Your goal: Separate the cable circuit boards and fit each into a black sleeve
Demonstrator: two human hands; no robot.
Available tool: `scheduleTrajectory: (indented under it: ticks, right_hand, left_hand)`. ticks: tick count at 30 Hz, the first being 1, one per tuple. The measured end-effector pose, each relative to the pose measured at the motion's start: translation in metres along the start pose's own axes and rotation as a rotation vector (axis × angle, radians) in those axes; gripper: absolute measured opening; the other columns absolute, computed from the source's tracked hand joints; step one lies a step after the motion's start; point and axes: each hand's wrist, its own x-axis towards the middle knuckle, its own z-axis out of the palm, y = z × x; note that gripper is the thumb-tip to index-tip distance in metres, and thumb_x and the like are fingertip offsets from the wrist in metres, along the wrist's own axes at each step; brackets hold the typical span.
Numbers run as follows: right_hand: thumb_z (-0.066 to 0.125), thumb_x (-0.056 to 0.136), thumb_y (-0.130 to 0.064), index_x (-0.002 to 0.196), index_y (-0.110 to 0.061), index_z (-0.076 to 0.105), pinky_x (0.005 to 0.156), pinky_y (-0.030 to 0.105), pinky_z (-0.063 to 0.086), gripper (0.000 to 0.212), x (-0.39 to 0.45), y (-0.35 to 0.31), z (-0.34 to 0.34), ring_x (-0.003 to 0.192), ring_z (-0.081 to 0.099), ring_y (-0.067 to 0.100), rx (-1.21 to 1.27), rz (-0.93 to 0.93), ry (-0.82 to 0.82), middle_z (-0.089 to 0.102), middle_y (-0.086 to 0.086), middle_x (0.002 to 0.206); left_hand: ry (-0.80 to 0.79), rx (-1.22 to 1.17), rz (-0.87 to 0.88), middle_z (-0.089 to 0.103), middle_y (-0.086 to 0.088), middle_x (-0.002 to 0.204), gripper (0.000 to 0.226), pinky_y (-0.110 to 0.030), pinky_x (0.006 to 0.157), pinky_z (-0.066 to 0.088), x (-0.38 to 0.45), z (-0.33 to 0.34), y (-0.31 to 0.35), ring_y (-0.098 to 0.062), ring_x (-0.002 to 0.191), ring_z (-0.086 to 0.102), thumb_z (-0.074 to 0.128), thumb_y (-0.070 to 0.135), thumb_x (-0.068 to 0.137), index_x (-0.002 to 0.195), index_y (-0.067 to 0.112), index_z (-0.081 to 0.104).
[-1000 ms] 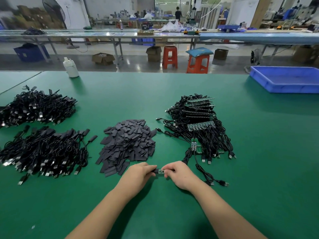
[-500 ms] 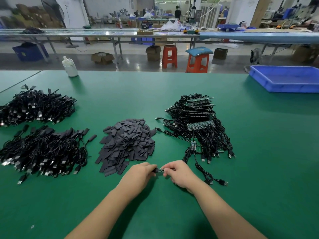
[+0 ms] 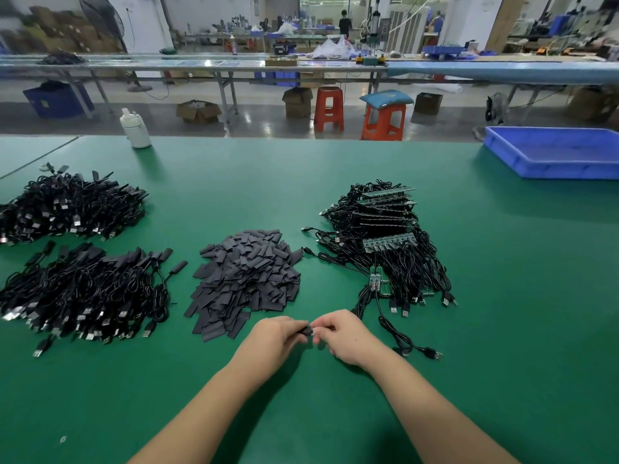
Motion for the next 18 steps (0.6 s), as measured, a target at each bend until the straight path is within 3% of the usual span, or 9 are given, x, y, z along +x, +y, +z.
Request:
scheduleTrajectory:
  ticks: [4, 10, 13, 18]
  right_hand:
    - [0.052, 0.100, -0.016, 0.120, -0.018, 0.066, 0.051, 0.022, 0.047, 0.025, -0.0026, 0.0005, 0.0002, 0.047, 0.050, 0.003, 0.064, 0.006, -0.029, 0.073, -0.008, 0.083]
    - [0.049, 0.101, -0.008, 0.134, -0.008, 0.057, 0.058, 0.024, 0.053, 0.034, -0.0043, -0.0022, -0.0001, 0.056, 0.063, 0.007, 0.125, 0.027, -0.058, 0.071, -0.003, 0.088]
    - [0.048, 0.101, -0.006, 0.137, -0.005, 0.054, 0.070, 0.030, 0.059, 0.036, -0.0041, -0.0032, 0.0003, 0.068, 0.069, 0.012, 0.189, 0.050, -0.061, 0.071, 0.004, 0.092]
    - [0.045, 0.102, -0.003, 0.139, -0.003, 0.051, 0.081, 0.029, 0.060, 0.038, -0.0038, -0.0039, 0.0013, 0.086, 0.072, 0.018, 0.223, 0.069, -0.048, 0.073, 0.014, 0.099]
  left_hand:
    - [0.035, -0.020, 0.017, 0.071, 0.006, 0.095, 0.018, -0.028, 0.080, 0.049, -0.0021, 0.0024, 0.0002, -0.013, 0.086, 0.064, 0.063, 0.028, 0.094, 0.109, 0.025, 0.072]
    - [0.079, -0.064, 0.003, 0.071, 0.013, 0.089, 0.016, -0.019, 0.077, 0.049, -0.0055, 0.0048, 0.0017, -0.002, 0.080, 0.063, 0.067, 0.027, 0.091, 0.105, 0.028, 0.074]
    - [0.101, -0.071, -0.011, 0.072, 0.013, 0.090, 0.017, -0.012, 0.077, 0.045, -0.0051, 0.0067, 0.0028, -0.001, 0.081, 0.063, 0.069, 0.024, 0.091, 0.106, 0.025, 0.075]
    - [0.077, -0.022, -0.027, 0.071, 0.001, 0.097, 0.021, -0.028, 0.084, 0.049, -0.0030, 0.0100, 0.0038, -0.016, 0.090, 0.064, 0.064, 0.024, 0.094, 0.113, 0.020, 0.072]
